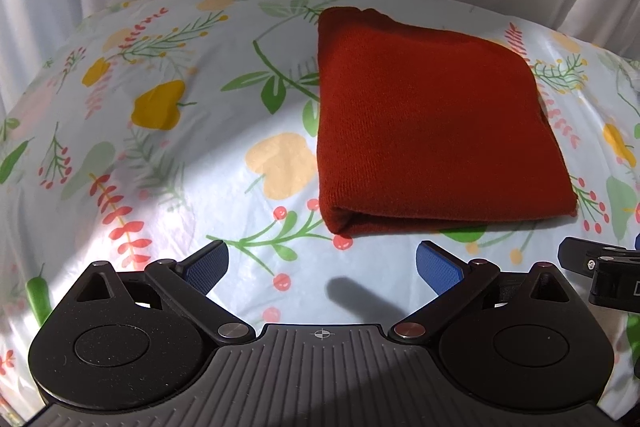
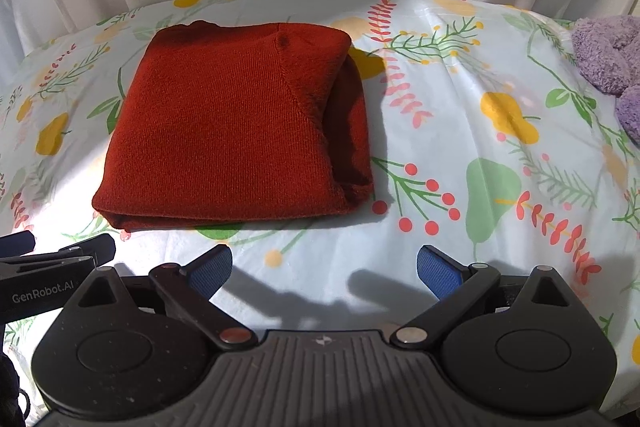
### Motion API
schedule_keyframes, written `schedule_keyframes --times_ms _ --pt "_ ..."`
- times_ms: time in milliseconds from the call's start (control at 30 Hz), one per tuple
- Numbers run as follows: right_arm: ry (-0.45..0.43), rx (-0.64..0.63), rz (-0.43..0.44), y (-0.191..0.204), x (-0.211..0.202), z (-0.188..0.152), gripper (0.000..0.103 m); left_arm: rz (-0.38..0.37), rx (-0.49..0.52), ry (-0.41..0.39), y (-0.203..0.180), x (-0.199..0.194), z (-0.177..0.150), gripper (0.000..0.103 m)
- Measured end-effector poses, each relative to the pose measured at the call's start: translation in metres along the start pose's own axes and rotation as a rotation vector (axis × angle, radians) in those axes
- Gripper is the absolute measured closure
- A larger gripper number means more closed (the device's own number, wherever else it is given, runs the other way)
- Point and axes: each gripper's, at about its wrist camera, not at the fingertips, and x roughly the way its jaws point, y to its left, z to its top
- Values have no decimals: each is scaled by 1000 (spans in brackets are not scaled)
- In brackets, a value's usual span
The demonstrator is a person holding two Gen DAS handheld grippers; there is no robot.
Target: Fold small clothes
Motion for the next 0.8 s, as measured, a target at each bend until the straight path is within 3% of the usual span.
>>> schedule_keyframes --times_ms 800 --pt "-8 -3 -17 -1 0 -2 4 -23 -4 11 -5 -1 -2 1"
